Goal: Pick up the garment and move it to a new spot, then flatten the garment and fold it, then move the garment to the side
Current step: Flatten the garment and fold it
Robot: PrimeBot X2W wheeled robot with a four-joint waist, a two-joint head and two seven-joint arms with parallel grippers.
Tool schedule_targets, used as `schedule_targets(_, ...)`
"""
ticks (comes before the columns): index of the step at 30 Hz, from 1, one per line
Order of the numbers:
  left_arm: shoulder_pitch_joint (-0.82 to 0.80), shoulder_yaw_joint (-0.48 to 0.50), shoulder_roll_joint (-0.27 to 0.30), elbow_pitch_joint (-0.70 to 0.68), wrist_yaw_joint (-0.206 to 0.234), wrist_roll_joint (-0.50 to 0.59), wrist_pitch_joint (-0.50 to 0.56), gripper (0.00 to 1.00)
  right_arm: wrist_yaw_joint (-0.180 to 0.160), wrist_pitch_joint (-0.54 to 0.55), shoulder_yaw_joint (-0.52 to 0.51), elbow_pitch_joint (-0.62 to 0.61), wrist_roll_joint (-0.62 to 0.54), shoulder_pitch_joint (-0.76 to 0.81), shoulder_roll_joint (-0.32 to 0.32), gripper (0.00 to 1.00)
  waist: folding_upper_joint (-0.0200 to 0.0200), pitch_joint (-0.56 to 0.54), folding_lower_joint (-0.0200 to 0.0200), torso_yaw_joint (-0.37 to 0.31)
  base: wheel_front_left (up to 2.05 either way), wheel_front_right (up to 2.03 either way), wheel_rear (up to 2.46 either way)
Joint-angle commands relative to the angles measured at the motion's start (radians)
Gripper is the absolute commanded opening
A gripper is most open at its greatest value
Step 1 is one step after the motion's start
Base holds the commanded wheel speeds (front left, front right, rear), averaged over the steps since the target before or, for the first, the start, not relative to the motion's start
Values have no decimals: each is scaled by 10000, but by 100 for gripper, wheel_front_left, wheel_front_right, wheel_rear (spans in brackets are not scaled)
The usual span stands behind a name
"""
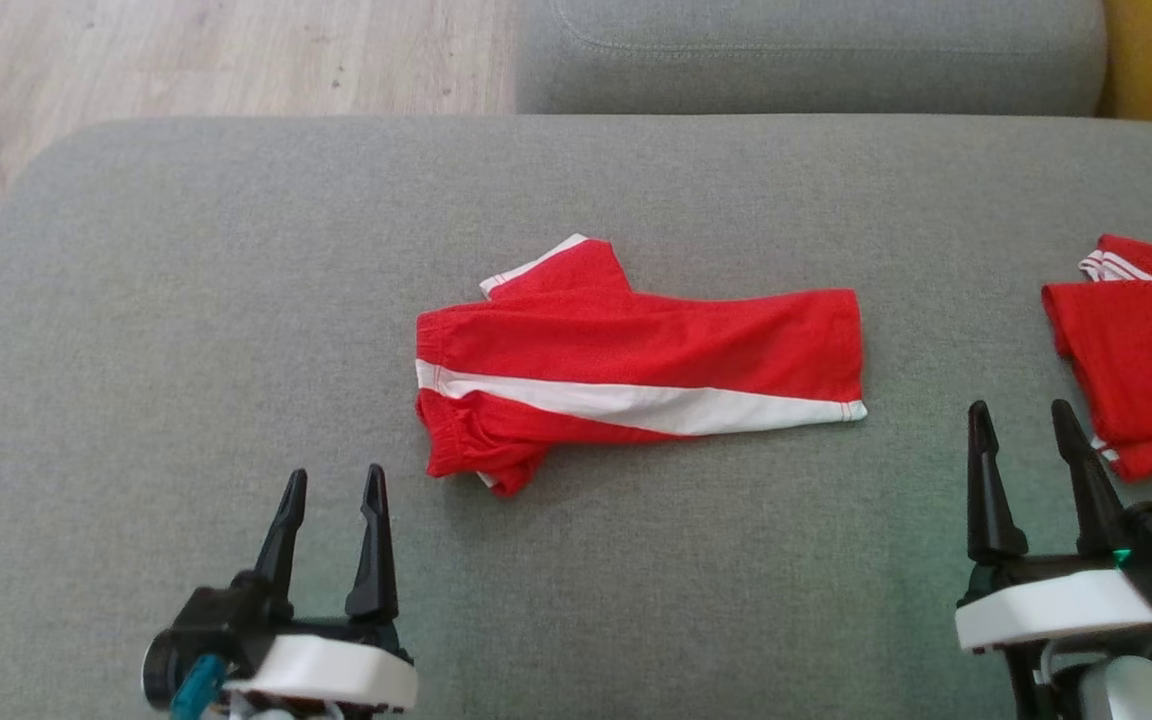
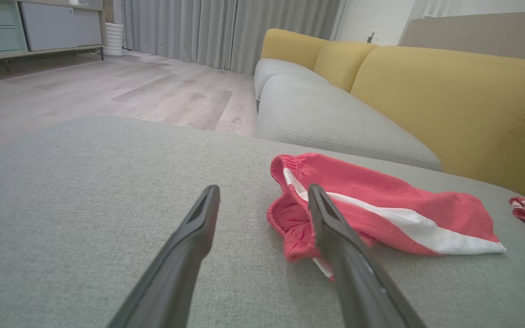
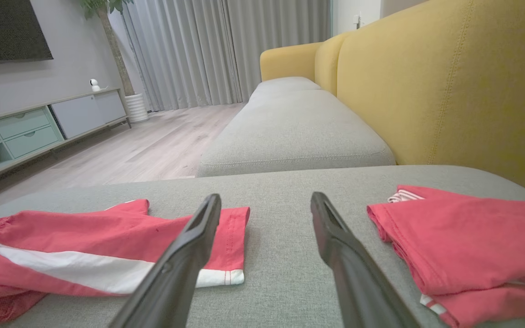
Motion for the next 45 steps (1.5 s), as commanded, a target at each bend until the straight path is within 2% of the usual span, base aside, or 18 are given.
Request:
schedule_targets(1,-535,267,100,-314,-41,92,-27,100,75,47,274,-374,-53,-216,-60,100,-1,57,0,-24,0,0,0)
schedule_targets(5,-1161,90,74,-176,-248,51,390,100,75,82,416,-396,-73,-307,-60,100,-1,260,0,-91,0,0,0)
schedule_targets(8,-1827,-141,7,333,-290,-7,1341,100,75,118,534,-414,-108,-394,-60,100,-1,448,0,-170,0,0,0)
schedule_targets(16,-3313,-66,-159,1551,163,-255,3130,100,75,165,807,-420,-196,-685,-60,100,-1,947,0,-554,0,0,0)
schedule_targets(20,-3602,-7,-176,1565,336,-288,3372,100,75,158,719,-432,-259,-754,-60,100,-1,1100,0,-647,0,0,0)
schedule_targets(28,-3772,-196,-223,1293,305,-246,3427,99,75,173,654,-330,-336,-925,-60,100,-1,1237,0,-655,0,0,0)
schedule_targets(29,-3780,-216,-237,1244,305,-231,3383,90,75,200,689,-297,-354,-951,-60,100,-1,1251,0,-649,0,0,0)
schedule_targets(30,-3777,-245,-252,1212,313,-219,3373,73,75,253,740,-245,-389,-974,-60,100,-1,1264,0,-643,0,0,0)
schedule_targets(31,-3769,-281,-266,1187,313,-214,3385,48,75,296,783,-188,-417,-1003,-60,100,-1,1280,0,-637,0,0,0)
schedule_targets(33,-3763,-337,-282,1146,318,-208,3414,31,75,388,876,-44,-466,-1086,-60,100,-1,1321,0,-626,0,0,0)
schedule_targets(34,-3764,-357,-282,1130,317,-209,3429,12,75,425,925,43,-497,-1149,-60,100,-1,1342,0,-620,0,0,0)
schedule_targets(35,-3767,-366,-279,1114,317,-213,3433,4,75,461,969,143,-522,-1223,-60,100,-1,1362,0,-615,0,0,0)
schedule_targets(36,-3772,-369,-277,1097,321,-218,3425,0,75,505,1015,261,-556,-1302,-60,100,-1,1383,0,-609,0,0,0)
schedule_targets(45,-3786,-355,-261,1024,423,-227,3259,0,75,888,1420,2061,-974,-2319,-60,100,-1,1634,0,-465,0,0,0)
